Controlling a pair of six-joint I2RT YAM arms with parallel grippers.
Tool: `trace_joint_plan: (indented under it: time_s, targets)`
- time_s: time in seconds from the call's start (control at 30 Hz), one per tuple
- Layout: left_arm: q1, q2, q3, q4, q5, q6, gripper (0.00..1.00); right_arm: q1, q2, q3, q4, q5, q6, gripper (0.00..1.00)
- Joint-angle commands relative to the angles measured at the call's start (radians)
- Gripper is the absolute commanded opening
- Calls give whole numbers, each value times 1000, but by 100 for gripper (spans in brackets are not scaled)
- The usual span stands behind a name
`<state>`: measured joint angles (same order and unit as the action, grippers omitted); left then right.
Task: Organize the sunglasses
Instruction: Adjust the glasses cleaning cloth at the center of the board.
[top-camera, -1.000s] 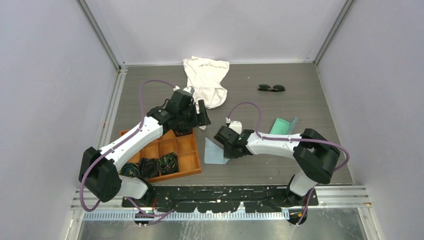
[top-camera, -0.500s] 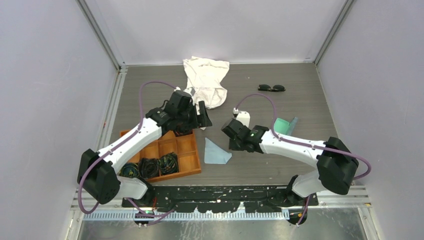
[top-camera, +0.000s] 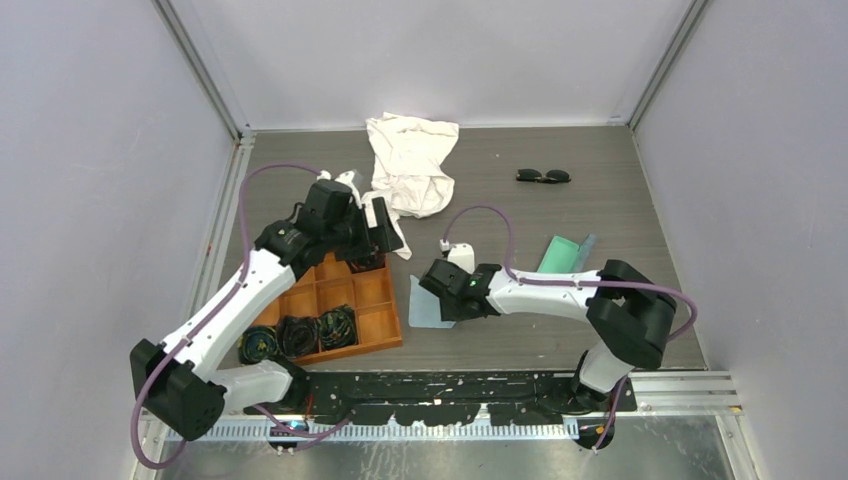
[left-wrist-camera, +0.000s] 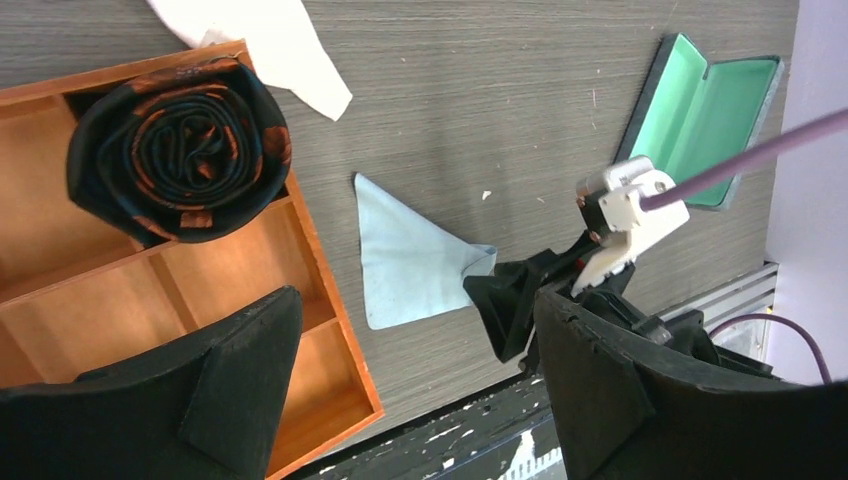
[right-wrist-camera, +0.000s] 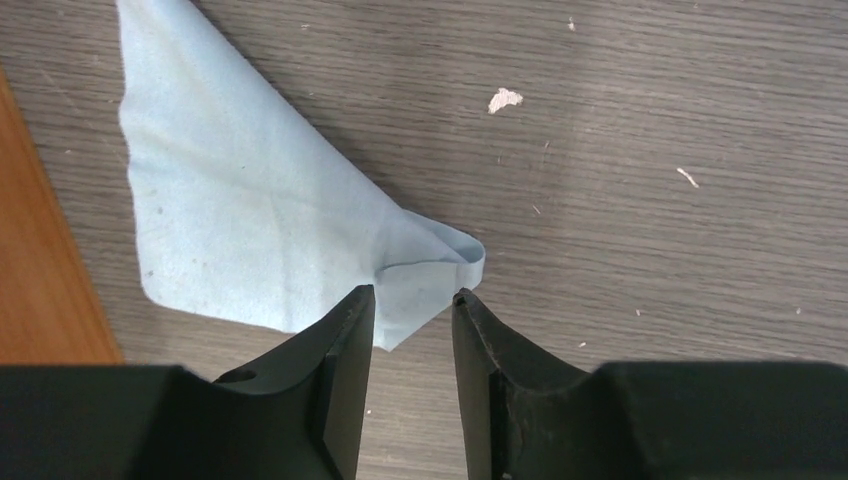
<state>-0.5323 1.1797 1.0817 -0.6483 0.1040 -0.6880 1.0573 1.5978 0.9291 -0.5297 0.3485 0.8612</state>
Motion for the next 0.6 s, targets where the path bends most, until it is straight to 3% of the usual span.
trace_joint_plan:
  time_s: [0.0, 0.2, 0.33, 0.57]
  targets:
    - [11, -52, 15, -40, -21, 27, 87, -1, 61, 57, 14, 19, 8, 39]
    - [11, -63, -12, -32, -20, 17, 87, 1, 108, 82, -7, 49, 2, 29]
    - [11, -43, -18, -17, 7, 23, 87, 1, 57, 91, -62, 115, 19, 1]
    - [11, 24, -3, 16, 60, 33, 87, -32, -69, 110, -82, 187, -21, 0]
